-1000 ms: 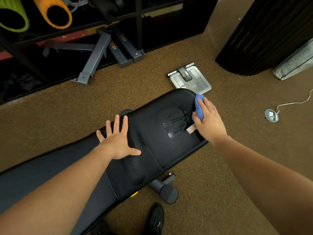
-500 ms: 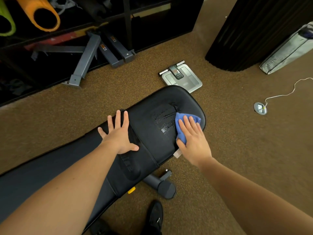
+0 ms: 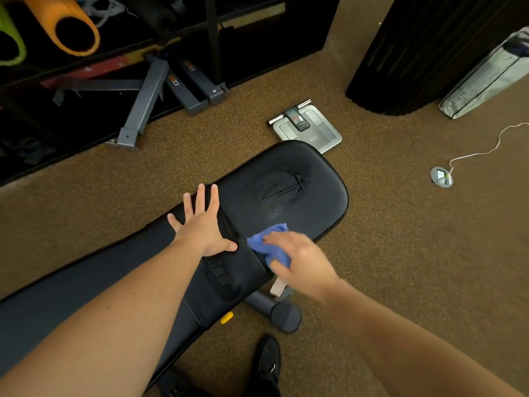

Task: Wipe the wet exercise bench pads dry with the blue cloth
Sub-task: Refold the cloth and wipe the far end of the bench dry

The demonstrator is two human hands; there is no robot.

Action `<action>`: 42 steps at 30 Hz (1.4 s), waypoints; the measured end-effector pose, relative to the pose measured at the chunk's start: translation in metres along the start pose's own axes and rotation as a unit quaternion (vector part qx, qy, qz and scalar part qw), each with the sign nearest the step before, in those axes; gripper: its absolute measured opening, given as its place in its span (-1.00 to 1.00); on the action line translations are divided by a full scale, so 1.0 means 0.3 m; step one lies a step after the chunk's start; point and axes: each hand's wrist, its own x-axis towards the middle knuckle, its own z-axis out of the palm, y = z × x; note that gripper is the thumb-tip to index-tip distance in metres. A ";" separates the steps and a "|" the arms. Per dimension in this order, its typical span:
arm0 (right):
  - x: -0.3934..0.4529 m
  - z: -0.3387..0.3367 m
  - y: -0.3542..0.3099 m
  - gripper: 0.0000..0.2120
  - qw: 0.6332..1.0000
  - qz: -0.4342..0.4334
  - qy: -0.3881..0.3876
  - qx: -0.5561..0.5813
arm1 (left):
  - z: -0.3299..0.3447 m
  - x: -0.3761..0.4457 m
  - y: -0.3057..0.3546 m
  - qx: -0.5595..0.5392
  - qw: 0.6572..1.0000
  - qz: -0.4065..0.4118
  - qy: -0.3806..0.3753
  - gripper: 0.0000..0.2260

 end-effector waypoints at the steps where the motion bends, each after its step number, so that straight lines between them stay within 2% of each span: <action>1: 0.023 -0.050 0.011 -0.64 0.999 0.014 0.049 0.013 | 0.000 -0.001 -0.001 -0.001 1.000 0.000 0.000 0.29; 3: 0.075 -0.150 0.053 -0.65 0.987 0.086 0.137 -0.009 | 0.001 0.001 -0.001 -0.004 1.000 0.001 0.000 0.29; 5: 0.111 -0.208 0.119 -0.62 0.968 0.154 0.188 -0.063 | 0.005 0.004 -0.005 -0.007 1.000 0.001 0.004 0.29; 6: 0.116 -0.214 0.147 -0.58 0.966 0.169 0.172 -0.090 | 0.007 0.005 -0.008 -0.010 1.000 0.003 0.008 0.30; 10: 0.050 -0.116 0.145 -0.34 0.970 0.110 -0.066 -0.209 | 0.016 0.006 -0.021 -0.019 0.999 0.018 0.032 0.31; 14: 0.027 0.000 0.059 -0.33 0.958 0.035 -0.136 -0.249 | 0.018 0.005 -0.031 -0.021 0.998 0.030 0.056 0.31; 20: 0.182 0.067 0.004 -0.32 0.951 -0.041 -0.182 -0.248 | 0.024 0.010 -0.036 -0.027 0.997 0.032 0.067 0.32; 25: 0.371 0.105 -0.033 -0.34 0.959 -0.009 -0.165 -0.230 | 0.028 0.012 -0.042 -0.043 0.995 0.037 0.077 0.35; 28: 0.458 0.112 -0.031 -0.37 0.960 -0.012 -0.160 -0.232 | 0.034 0.013 -0.048 -0.068 0.994 0.030 0.082 0.40; 31: 0.525 0.105 -0.024 -0.32 0.958 -0.021 -0.153 -0.241 | 0.038 0.013 -0.052 -0.067 0.994 0.029 0.079 0.39; 34: 0.599 0.090 -0.013 -0.44 0.958 -0.029 -0.140 -0.249 | 0.038 0.016 -0.053 -0.054 0.995 0.034 0.076 0.38; 37: 0.685 0.060 -0.006 -0.49 0.946 -0.006 -0.153 -0.284 | 0.037 0.019 -0.056 -0.053 0.995 0.038 0.074 0.38; 42: 0.770 -0.048 0.064 -0.48 0.930 0.085 -0.155 -0.322 | 0.037 0.015 -0.060 -0.056 0.995 0.041 0.072 0.36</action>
